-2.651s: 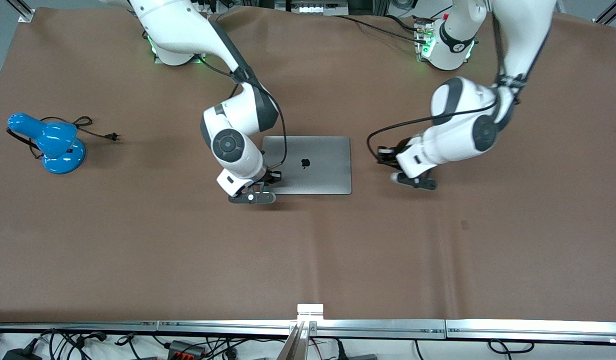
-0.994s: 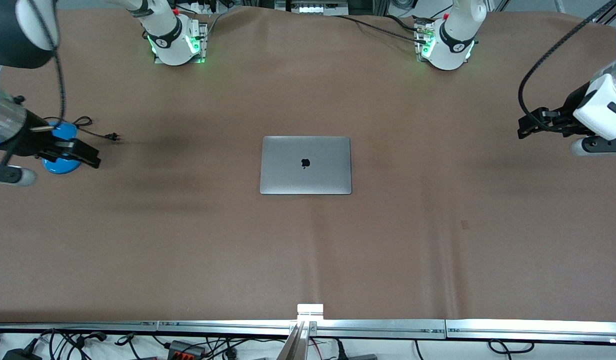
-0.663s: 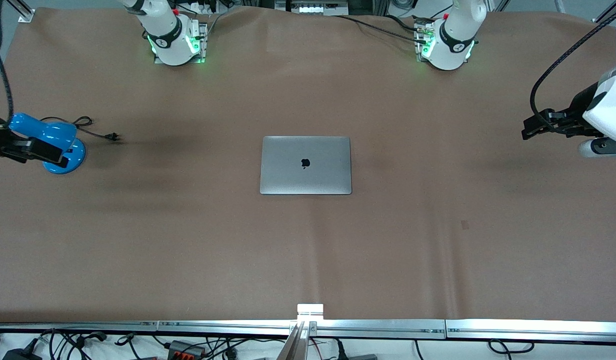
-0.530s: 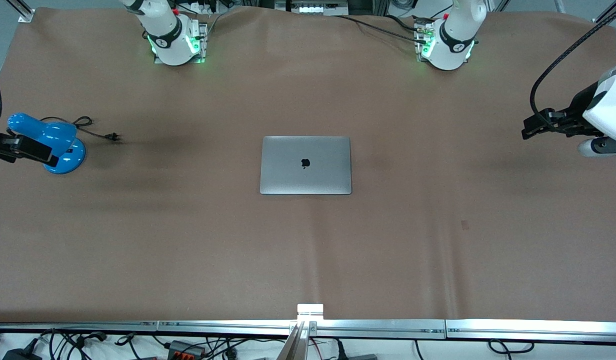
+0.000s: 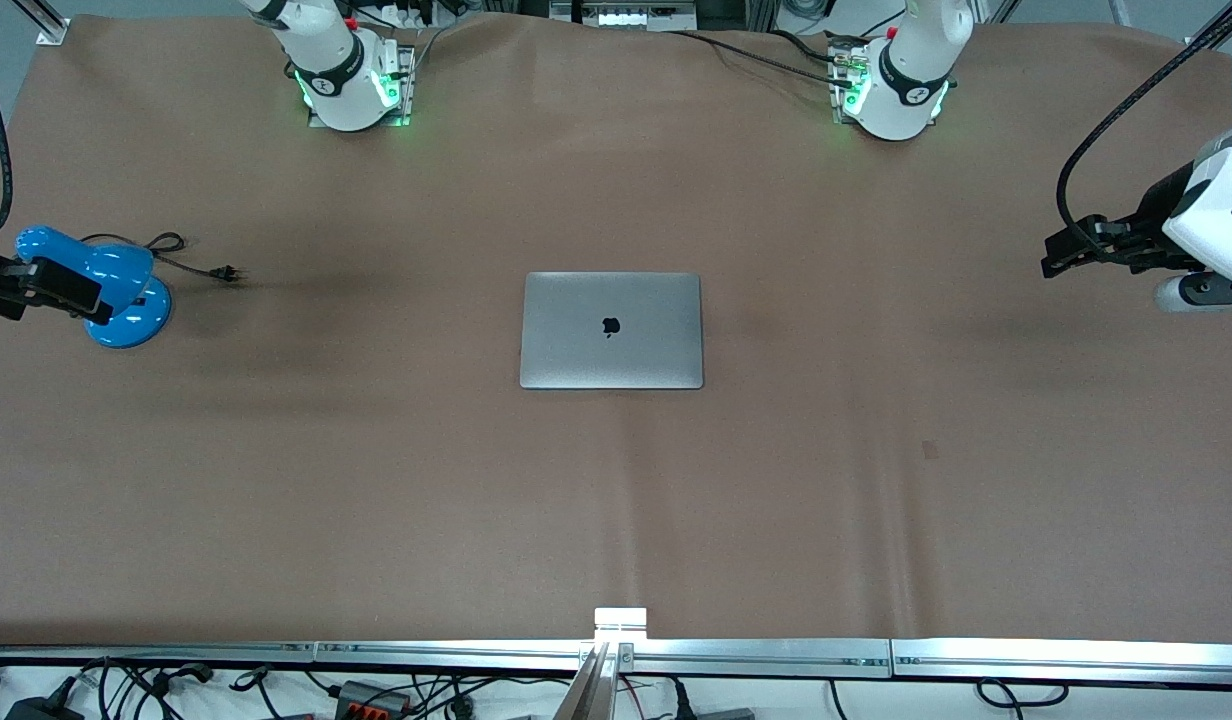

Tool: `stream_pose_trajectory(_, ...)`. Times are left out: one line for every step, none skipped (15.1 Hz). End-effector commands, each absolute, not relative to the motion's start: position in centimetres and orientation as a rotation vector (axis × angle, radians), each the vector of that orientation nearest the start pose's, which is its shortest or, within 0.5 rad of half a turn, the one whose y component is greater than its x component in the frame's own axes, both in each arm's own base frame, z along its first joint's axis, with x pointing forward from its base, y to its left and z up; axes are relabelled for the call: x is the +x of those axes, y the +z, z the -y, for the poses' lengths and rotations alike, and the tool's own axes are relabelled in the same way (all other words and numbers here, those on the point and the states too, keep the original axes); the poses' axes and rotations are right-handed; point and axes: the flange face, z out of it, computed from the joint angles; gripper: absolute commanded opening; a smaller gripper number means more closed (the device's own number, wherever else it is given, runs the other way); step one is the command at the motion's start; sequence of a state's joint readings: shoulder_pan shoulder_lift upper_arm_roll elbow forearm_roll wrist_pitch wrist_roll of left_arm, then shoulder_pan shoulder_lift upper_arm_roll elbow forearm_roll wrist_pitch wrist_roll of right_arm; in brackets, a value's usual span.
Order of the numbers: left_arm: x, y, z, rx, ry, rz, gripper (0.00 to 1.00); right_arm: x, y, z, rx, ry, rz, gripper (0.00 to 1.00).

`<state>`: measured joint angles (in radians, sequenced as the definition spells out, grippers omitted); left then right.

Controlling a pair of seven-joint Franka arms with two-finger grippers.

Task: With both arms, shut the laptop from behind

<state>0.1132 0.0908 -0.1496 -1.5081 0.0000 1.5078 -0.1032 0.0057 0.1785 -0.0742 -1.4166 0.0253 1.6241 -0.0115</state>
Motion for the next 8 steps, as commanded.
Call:
stream_pose_trajectory(56.8, 60.2, 1.9, -3.151, 0.136, 0.075, 1.0, 57.9, 59.5, 3.5, -3.151, -0.031, -0.057, 1.0)
stream_pose_trajectory(56.8, 60.2, 2.0, -3.149, 0.135, 0.07, 1.0, 57.1, 59.5, 3.5, -3.15, -0.045, -0.055, 1.0)
stream_pose_trajectory(56.8, 60.2, 2.0, -3.149, 0.135, 0.07, 1.0, 56.3, 59.3, 3.2, -3.163, -0.054, -0.04, 1.0)
stream_pose_trajectory(56.8, 60.2, 2.0, -3.151, 0.136, 0.072, 1.0, 55.5, 59.3, 3.0, -3.183, -0.066, -0.026, 1.0)
stream_pose_trajectory(56.8, 60.2, 1.9, -3.151, 0.136, 0.075, 1.0, 54.5, 59.2, 2.6, -3.188, -0.064, -0.012, 1.0)
stream_pose_trajectory(56.8, 60.2, 1.9, -3.151, 0.136, 0.075, 1.0, 53.8, 59.3, 2.6, -3.186, -0.057, -0.017, 1.0)
stream_pose_trajectory(56.8, 60.2, 1.9, -3.151, 0.136, 0.075, 1.0, 53.3, 59.5, 2.8, -3.185, -0.049, -0.025, 1.0)
stream_pose_trajectory(56.8, 60.2, 1.9, -3.151, 0.136, 0.075, 1.0, 53.0, 59.4, 3.1, -3.183, -0.037, -0.028, 1.0)
